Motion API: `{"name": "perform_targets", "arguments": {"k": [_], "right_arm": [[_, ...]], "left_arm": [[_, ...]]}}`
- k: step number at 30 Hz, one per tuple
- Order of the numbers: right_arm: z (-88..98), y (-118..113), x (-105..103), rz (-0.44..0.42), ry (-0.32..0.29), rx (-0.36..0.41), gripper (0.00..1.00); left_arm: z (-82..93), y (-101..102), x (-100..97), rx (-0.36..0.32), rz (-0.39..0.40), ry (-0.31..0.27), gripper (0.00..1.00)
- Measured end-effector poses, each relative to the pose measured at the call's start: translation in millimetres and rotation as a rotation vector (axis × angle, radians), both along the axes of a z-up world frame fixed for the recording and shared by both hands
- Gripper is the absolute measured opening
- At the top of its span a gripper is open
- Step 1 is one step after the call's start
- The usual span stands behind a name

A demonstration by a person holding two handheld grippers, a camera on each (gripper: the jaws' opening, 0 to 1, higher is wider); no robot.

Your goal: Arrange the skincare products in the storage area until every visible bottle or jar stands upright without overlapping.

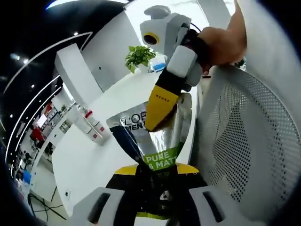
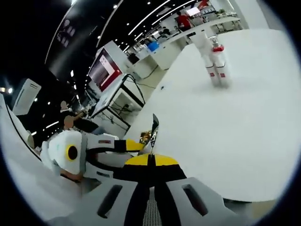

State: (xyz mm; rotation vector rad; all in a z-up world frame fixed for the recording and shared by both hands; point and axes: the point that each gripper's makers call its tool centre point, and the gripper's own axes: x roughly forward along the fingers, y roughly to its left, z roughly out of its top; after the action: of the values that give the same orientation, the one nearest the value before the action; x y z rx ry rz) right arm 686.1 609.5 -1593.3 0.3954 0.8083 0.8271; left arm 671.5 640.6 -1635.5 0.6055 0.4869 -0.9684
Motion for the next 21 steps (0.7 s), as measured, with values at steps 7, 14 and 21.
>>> {"name": "perform_targets", "arguments": {"k": [7, 14, 21], "right_arm": [[-9.0, -4, -1, 0.011, -0.016, -0.082, 0.0], [-9.7, -7, 0, 0.008, -0.01, -0.09, 0.0], [7.0, -13, 7, 0.01, -0.01, -0.021, 0.0]], "left_arm": [[9.1, 10, 12.2, -0.123, 0.141, 0.08, 0.24], [10.0, 11, 16.7, -0.17, 0.176, 0.106, 0.35], [15.8, 8, 12.4, -0.269, 0.192, 0.195, 0.43]]}}
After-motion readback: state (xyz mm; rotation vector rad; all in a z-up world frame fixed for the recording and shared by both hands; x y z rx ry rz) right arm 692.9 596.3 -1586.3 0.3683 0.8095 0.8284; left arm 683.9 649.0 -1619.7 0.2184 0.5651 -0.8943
